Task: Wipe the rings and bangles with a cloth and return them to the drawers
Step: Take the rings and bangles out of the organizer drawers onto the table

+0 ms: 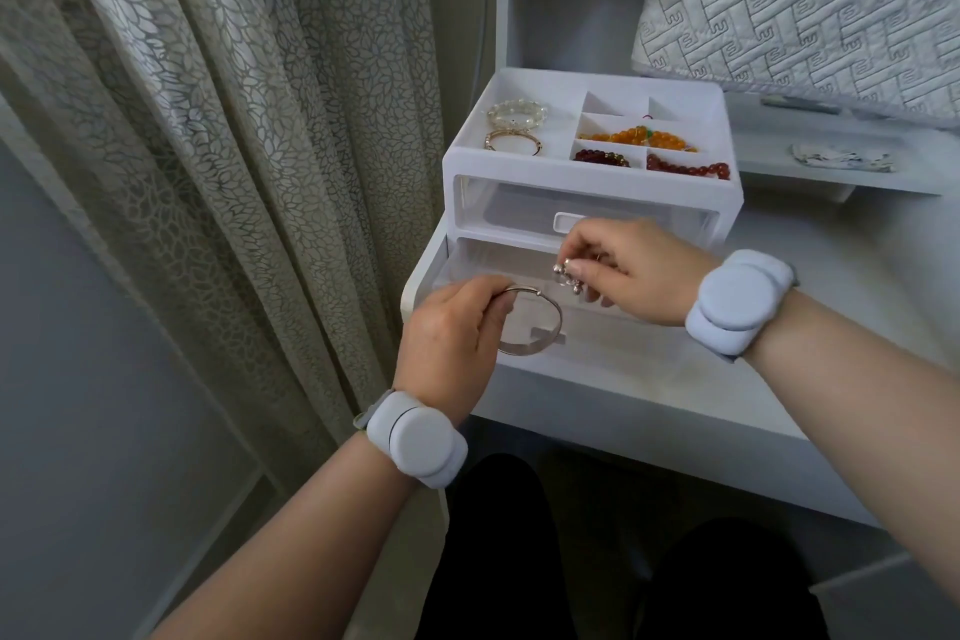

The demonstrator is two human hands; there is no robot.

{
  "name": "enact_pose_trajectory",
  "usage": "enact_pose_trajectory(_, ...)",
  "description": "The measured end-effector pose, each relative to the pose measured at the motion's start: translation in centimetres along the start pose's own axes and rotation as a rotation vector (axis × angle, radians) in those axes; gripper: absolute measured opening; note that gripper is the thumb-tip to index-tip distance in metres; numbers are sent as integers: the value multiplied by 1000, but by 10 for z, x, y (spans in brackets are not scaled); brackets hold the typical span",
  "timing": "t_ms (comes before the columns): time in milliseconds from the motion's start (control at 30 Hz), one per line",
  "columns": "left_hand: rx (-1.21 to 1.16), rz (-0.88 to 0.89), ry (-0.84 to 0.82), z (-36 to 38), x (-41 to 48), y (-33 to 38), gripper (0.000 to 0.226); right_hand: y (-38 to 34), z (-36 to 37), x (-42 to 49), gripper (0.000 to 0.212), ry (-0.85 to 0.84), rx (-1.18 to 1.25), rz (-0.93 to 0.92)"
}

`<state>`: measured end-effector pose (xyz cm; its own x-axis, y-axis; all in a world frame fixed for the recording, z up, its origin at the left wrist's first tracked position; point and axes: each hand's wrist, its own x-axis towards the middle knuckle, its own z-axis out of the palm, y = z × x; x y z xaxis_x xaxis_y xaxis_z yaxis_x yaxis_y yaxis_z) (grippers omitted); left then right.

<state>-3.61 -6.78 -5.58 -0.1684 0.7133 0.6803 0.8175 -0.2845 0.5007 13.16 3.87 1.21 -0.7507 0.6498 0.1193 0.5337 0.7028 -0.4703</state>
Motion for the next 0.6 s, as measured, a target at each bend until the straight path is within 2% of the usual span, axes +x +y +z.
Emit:
enact_pose_trajectory(100,-58,-37,-97,8,-6,8,29,1,0,-17,10,108,236,40)
enact_pose_trajectory(200,-61,-16,-99,17,-8,13,20,2,1,-33,8,173,309,33)
enact_pose_trajectory(433,-57,-37,-90,21,-5,23,16,7,7,-79,6,448,217,-62)
enact_pose_trajectory(600,-21,-66,-96,27,3,23,13,20,20,-95,7,417,255,46)
